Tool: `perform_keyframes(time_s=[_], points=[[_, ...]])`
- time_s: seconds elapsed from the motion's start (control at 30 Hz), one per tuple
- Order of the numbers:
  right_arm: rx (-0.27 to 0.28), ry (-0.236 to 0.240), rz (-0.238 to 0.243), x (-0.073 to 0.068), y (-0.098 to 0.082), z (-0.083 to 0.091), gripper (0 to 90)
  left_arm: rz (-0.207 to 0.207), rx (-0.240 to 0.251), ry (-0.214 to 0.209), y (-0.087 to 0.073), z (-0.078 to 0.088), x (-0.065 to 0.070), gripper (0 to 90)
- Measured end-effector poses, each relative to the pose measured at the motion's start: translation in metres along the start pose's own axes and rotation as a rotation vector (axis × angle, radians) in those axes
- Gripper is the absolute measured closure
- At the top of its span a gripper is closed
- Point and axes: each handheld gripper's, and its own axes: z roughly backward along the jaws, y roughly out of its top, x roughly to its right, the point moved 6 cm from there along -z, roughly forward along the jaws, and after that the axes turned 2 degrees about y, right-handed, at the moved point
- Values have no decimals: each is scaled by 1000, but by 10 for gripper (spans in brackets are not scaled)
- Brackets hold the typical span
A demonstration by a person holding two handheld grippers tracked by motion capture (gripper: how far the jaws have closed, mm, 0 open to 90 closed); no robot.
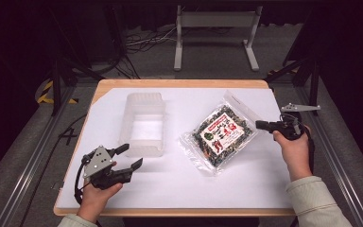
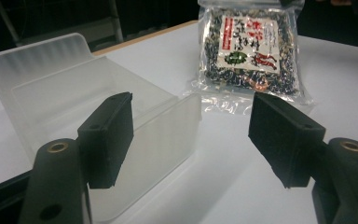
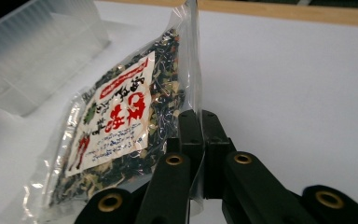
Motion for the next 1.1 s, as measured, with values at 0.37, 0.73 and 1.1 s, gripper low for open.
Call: perform_keyframes(time_s=[0.37, 0.73, 1.1], points=[[100, 62, 126, -40, 42, 34, 900, 35, -7, 14, 14, -12, -3, 236], [143, 96, 243, -72, 72, 61, 900, 86, 16, 49, 36, -21, -14, 187], [126, 56, 345, -89, 89, 85, 900, 105, 62, 37, 52, -27, -14, 259]])
